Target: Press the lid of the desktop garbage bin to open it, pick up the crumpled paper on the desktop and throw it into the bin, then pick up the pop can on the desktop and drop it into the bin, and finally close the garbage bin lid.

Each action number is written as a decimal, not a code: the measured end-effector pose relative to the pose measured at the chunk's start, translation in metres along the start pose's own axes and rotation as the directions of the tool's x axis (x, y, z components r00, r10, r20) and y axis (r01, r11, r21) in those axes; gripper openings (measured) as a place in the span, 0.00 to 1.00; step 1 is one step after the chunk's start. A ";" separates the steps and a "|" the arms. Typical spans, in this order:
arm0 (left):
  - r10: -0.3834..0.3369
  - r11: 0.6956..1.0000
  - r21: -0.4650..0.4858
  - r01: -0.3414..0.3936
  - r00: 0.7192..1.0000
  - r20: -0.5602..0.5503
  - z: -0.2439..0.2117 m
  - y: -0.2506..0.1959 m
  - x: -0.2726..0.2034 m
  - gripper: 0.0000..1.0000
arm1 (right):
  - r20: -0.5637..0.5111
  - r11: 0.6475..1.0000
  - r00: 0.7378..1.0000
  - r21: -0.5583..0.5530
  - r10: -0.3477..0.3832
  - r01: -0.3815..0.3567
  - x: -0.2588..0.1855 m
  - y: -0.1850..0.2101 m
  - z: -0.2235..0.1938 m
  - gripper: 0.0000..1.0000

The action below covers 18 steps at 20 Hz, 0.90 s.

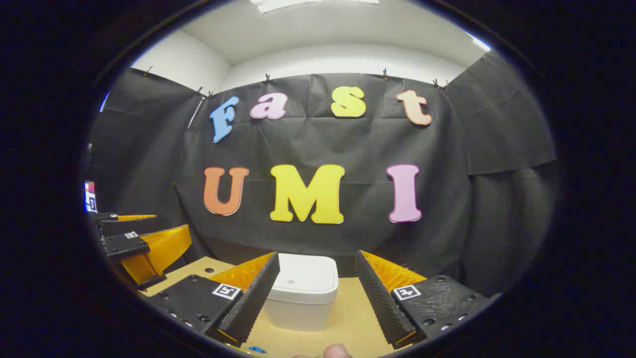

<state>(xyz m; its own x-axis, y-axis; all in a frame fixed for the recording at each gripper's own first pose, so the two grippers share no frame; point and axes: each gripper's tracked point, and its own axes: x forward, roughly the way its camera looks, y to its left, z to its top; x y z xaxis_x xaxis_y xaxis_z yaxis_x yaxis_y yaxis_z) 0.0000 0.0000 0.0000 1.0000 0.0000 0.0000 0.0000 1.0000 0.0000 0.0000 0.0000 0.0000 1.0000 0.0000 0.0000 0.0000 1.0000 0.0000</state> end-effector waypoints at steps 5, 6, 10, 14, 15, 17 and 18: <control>0.024 0.999 0.030 -0.025 1.000 0.003 0.001 -0.003 0.007 0.97 | -0.022 1.000 1.000 0.021 0.007 -0.006 0.008 -0.012 -0.009 0.95; 0.022 0.999 0.033 -0.022 1.000 0.004 0.002 -0.004 0.009 0.97 | -0.037 1.000 0.999 0.023 0.011 -0.010 0.010 -0.011 -0.011 0.95; 0.035 0.998 0.044 -0.036 0.999 0.006 0.002 0.001 0.009 0.97 | -0.038 0.999 0.999 0.038 0.027 -0.026 0.015 -0.004 -0.009 0.95; 0.044 0.998 0.050 -0.044 0.999 0.005 0.002 0.001 0.009 0.97 | -0.031 0.998 0.998 0.027 0.061 -0.061 0.017 0.005 -0.008 0.95; 0.044 0.998 0.046 -0.044 0.999 0.002 0.001 0.000 0.010 0.97 | -0.028 0.998 0.998 0.023 0.060 -0.059 0.018 0.004 -0.008 0.95; 0.039 0.998 0.040 -0.039 0.999 -0.002 -0.001 -0.003 0.012 0.97 | -0.023 0.998 0.998 0.024 0.056 -0.055 0.020 0.001 -0.003 0.95; 0.038 0.998 0.041 -0.038 0.999 0.005 0.002 -0.003 0.012 0.98 | -0.018 0.998 0.998 0.025 0.056 -0.055 0.021 0.000 -0.002 0.95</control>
<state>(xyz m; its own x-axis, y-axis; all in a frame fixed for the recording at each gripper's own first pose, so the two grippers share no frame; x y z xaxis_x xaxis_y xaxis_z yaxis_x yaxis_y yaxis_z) 0.0120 -0.0026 0.0017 0.9993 0.0383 0.0047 -0.0385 0.9984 0.0405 0.0209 -0.0004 -0.0018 0.9983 0.0556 -0.0182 -0.0552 0.9982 0.0248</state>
